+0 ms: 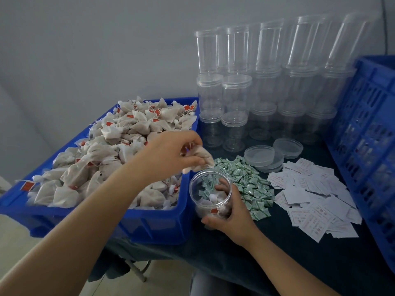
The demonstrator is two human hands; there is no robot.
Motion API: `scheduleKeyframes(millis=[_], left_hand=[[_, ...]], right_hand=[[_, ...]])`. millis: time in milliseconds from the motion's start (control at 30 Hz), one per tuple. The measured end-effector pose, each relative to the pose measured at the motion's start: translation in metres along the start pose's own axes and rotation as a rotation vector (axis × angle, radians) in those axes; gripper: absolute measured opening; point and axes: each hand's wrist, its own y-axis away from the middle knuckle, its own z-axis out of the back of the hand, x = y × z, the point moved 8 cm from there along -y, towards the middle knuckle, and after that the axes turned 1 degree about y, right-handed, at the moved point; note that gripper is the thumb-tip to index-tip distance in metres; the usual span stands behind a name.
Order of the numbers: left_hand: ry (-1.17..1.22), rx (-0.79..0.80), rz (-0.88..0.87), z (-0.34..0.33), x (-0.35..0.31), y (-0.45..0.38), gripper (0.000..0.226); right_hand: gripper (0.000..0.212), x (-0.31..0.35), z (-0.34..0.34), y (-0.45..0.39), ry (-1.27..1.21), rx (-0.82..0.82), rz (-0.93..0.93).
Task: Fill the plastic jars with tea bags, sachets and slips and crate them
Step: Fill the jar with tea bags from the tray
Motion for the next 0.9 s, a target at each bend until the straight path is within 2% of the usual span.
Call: scheduleKeyframes(millis=[133, 233, 333, 533, 633, 900], left_hand=[[0.210, -0.031, 0.025, -0.020, -0.007, -0.001, 0.022], [0.222, 0.009, 0.037, -0.037, -0.006, 0.001, 0.020], [0.154, 0.059, 0.028, -0.048, -0.007, 0.003, 0.018], [-0.096, 0.132, -0.064, -0.062, -0.016, 0.009, 0.030], [-0.213, 0.156, -0.132, -0.066, -0.025, 0.008, 0.018], [-0.269, 0.358, -0.149, -0.090, -0.037, 0.004, 0.015]], right_hand=[[0.090, -0.001, 0.000, 0.000, 0.003, 0.000, 0.005], [0.085, -0.001, 0.000, -0.001, -0.002, 0.012, 0.007], [0.079, -0.001, 0.000, -0.001, -0.030, 0.012, 0.009], [0.088, 0.000, -0.001, -0.001, -0.040, 0.009, 0.026], [0.089, 0.000, 0.000, -0.001, -0.040, 0.003, 0.021], [0.092, -0.004, 0.002, -0.001, -0.040, -0.024, -0.034]])
